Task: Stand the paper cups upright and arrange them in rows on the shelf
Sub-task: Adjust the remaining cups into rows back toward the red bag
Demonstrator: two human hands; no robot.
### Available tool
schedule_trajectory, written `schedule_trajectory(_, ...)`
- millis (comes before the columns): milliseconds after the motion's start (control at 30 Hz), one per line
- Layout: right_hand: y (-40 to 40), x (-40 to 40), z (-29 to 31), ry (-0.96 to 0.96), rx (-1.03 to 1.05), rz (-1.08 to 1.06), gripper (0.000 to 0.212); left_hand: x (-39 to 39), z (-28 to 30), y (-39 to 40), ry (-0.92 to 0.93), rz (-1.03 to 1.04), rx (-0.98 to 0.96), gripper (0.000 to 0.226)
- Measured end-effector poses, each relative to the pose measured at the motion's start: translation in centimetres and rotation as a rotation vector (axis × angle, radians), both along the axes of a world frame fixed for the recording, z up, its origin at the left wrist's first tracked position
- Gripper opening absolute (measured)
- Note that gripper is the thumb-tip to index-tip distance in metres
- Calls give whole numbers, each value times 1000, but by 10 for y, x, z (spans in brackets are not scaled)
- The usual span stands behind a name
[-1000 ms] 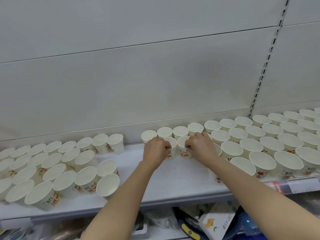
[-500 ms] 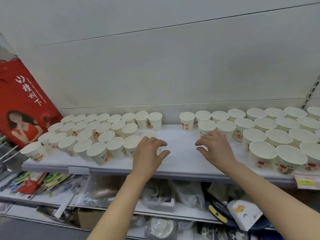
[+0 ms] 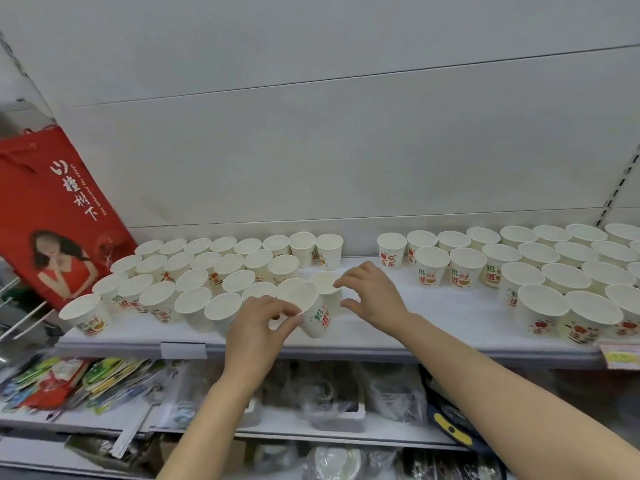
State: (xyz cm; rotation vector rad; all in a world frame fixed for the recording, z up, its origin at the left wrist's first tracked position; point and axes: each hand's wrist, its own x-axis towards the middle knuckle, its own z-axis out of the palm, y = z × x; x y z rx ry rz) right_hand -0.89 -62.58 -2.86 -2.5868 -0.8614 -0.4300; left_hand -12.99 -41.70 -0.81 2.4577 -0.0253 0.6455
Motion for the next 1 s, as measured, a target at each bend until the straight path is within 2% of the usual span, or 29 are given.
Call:
schedule_trajectory(133, 26, 0, 1, 24, -35, -28, 26, 0, 13, 17, 49, -6, -268, 12)
schedule_trajectory(300, 33, -7, 4, -4, -1, -83, 17, 9, 23, 20, 75, -48, -360, 7)
schedule_trajectory(500, -28, -25, 11, -104, 85, -215, 10, 38, 15, -3, 175, -111, -143, 3)
schedule_trajectory(733, -133, -26, -2, -109, 28, -486, 11, 87, 0, -92, 310, -293, 109, 12)
schedule_trajectory(867, -154, -20, -7, -58, -27, -486, 10, 107, -7, -130, 316, -356, 229, 13)
schedule_trajectory(1000, -170, -17, -5, -1, 46, -407, 29, 111, -10, -142, 236, -342, 368, 27)
